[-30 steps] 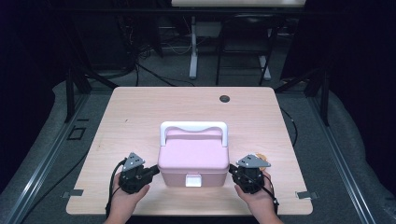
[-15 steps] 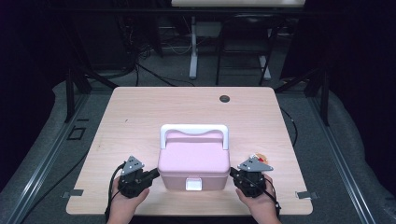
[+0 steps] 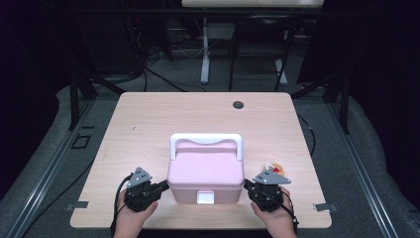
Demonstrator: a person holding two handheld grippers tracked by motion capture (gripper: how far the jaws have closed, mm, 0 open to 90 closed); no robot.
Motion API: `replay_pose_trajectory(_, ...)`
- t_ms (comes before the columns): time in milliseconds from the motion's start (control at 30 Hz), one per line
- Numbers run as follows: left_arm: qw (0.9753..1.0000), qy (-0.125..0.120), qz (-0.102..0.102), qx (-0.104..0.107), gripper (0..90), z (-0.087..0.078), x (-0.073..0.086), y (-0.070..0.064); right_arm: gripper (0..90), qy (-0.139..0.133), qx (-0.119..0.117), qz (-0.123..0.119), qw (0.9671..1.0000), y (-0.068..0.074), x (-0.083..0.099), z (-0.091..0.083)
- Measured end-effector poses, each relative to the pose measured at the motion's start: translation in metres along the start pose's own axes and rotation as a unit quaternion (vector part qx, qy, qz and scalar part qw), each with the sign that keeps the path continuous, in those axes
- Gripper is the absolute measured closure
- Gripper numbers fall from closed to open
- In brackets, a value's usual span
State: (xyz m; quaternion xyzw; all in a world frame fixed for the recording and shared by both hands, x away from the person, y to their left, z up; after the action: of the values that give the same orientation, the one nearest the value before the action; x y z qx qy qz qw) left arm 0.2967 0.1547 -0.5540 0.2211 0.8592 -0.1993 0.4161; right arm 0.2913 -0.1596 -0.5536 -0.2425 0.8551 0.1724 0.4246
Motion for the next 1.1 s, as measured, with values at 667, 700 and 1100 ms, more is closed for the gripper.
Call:
replay_pose_trajectory(667, 0.9997, 0.008, -0.015, 0.015, 65.4, -0.009, -0.009, 0.018, 72.4, -0.013, -0.012, -0.018, 0.9997, -0.016, -0.012, -0.009)
replay_pose_trajectory(700, 0.9998, 0.003, -0.015, 0.014, 65.0, -0.01, -0.011, 0.019, 71.6, -0.011, -0.013, -0.019, 0.9997, -0.016, -0.013, -0.01)
replay_pose_trajectory(1100, 0.9994, -0.008, -0.009, 0.032, 59.4, -0.022, -0.034, 0.025, 59.6, -0.008, -0.029, -0.017, 0.9994, -0.021, -0.032, -0.02)
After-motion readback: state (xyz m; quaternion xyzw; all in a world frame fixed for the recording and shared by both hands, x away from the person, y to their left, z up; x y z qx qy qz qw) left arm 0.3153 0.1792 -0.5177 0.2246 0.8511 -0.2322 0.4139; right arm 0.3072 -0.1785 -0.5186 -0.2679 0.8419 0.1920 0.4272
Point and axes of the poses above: each handheld gripper's, and its own axes: z roughly forward along the jaws, x roughly out of its underside, y roughly to its left, the point moved 5 cm from there along z, roughly forward along the jaws, and after that the axes turned 4 degrees about -x, right-handed, at the moved point
